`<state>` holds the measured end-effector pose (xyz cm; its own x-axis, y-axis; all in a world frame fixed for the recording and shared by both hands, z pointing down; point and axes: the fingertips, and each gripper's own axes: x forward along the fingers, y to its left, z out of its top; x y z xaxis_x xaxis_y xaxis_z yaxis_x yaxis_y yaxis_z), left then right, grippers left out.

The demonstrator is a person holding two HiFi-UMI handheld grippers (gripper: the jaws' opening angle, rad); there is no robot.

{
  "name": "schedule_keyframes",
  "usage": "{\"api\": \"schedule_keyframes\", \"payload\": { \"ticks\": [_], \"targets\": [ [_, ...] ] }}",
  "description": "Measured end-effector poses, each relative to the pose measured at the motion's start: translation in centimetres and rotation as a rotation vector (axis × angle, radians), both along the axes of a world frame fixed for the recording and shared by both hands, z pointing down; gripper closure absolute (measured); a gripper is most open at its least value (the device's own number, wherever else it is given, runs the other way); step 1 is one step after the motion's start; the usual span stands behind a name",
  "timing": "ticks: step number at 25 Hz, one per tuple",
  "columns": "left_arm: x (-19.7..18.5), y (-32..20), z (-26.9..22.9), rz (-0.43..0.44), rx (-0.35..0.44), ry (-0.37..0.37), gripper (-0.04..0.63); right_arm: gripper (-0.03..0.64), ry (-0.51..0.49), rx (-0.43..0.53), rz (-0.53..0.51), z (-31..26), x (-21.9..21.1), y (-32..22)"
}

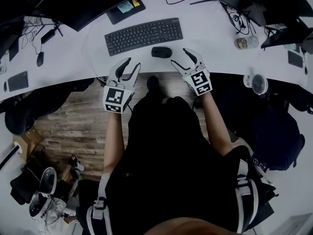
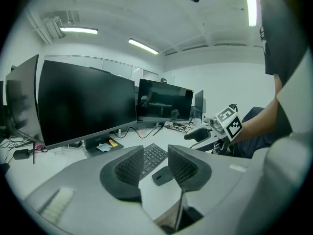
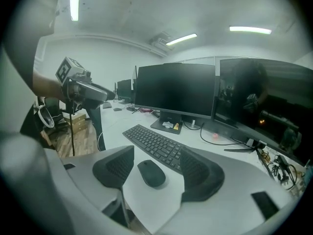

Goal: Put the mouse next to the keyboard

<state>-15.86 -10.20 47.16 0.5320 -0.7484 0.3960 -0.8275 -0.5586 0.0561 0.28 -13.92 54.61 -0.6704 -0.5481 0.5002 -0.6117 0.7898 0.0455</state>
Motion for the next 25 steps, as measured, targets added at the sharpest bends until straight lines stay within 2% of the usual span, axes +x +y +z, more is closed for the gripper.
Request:
{"api": "schedule_keyframes", "payload": {
  "ticks": [11,19,25],
  "targets": [
    [-1.1,0.6,1.1,0.018,-0.020,-0.014,0.442,0.319,-0.005,-0.019,0.000,1.5,-1.6,0.7],
    [-1.6,0.4,0.5,-0.030,0.000,-0.013,0.442,0.319,-0.004,-0.031,-0.052,1.9,-2.3,0.4],
    [-2.0,0.4,1.3,-0.080,-0.024,-0.017,0.442,0.319,-0.005,-0.040,-0.094,2.9,-2.4,-0.8]
  ]
}}
